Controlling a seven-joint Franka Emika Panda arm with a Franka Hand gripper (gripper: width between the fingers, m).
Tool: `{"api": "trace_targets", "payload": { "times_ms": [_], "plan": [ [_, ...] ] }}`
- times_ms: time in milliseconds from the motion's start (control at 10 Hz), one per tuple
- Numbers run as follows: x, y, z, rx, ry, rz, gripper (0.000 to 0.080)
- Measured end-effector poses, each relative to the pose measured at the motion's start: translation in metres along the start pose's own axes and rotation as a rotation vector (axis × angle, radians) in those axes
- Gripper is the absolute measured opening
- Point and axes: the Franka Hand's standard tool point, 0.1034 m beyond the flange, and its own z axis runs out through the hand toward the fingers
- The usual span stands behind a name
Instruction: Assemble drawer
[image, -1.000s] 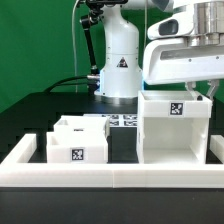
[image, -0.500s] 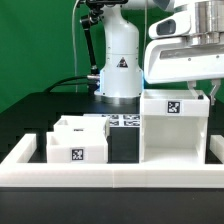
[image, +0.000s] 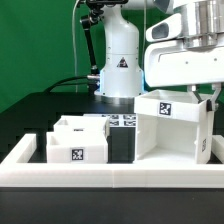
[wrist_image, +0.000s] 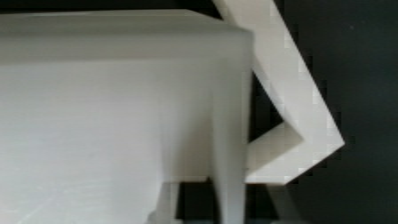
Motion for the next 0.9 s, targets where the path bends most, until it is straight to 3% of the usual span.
{"api": "trace_targets", "payload": {
  "times_ms": [500,900],
  "plan": [
    [0.001,-0.006,-0.004,0.026,-0.007,0.234,0.0045],
    [0.021,-0.015,0.005,0.032,-0.032,0.519,0.0045]
  ]
}}
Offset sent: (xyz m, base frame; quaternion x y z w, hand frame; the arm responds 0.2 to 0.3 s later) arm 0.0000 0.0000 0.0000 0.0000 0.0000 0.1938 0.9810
